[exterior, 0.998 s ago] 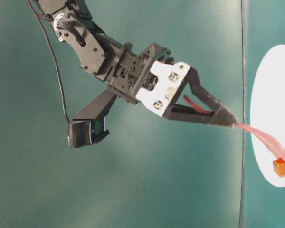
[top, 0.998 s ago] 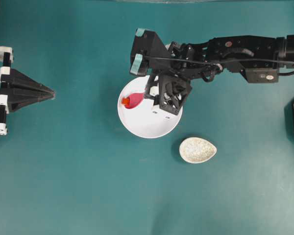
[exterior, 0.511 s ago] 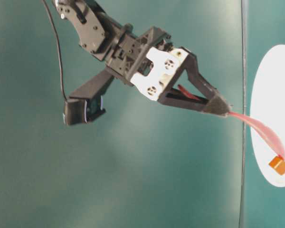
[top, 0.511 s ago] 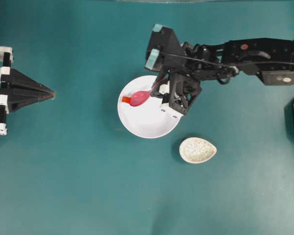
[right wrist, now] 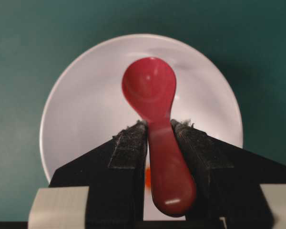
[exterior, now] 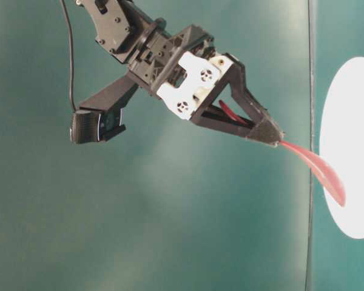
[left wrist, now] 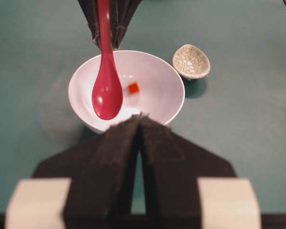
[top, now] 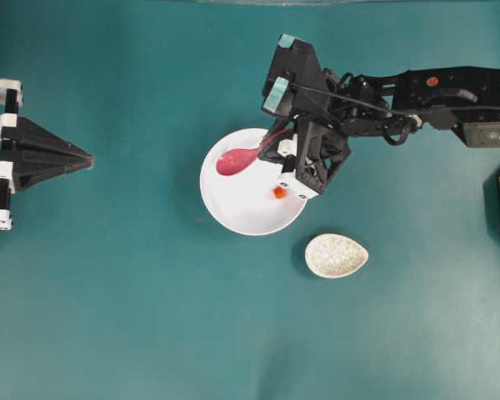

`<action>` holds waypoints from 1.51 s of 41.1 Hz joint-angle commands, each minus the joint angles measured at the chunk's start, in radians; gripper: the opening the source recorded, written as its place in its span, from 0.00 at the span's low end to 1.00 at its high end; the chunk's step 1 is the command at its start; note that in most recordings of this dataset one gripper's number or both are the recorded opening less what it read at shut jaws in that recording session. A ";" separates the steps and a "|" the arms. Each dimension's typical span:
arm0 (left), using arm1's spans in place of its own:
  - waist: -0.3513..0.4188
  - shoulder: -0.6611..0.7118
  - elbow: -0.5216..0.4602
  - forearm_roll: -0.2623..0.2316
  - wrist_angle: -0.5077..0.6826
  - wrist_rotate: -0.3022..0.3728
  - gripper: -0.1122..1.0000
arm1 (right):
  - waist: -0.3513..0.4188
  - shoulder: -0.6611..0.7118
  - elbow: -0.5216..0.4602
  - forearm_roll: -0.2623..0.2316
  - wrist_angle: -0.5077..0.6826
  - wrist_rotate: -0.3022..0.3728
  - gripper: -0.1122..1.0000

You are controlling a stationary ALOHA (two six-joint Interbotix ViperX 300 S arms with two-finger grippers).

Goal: Grip the spoon and scoop the red block from the bowl with right arm.
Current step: 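Lift the spoon out of the bowl with the right gripper, then lower the spoon back onto the spoon rest and open the right gripper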

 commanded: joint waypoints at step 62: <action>0.003 0.008 -0.018 0.002 -0.008 0.000 0.10 | 0.202 -0.522 0.348 0.043 0.249 0.293 0.13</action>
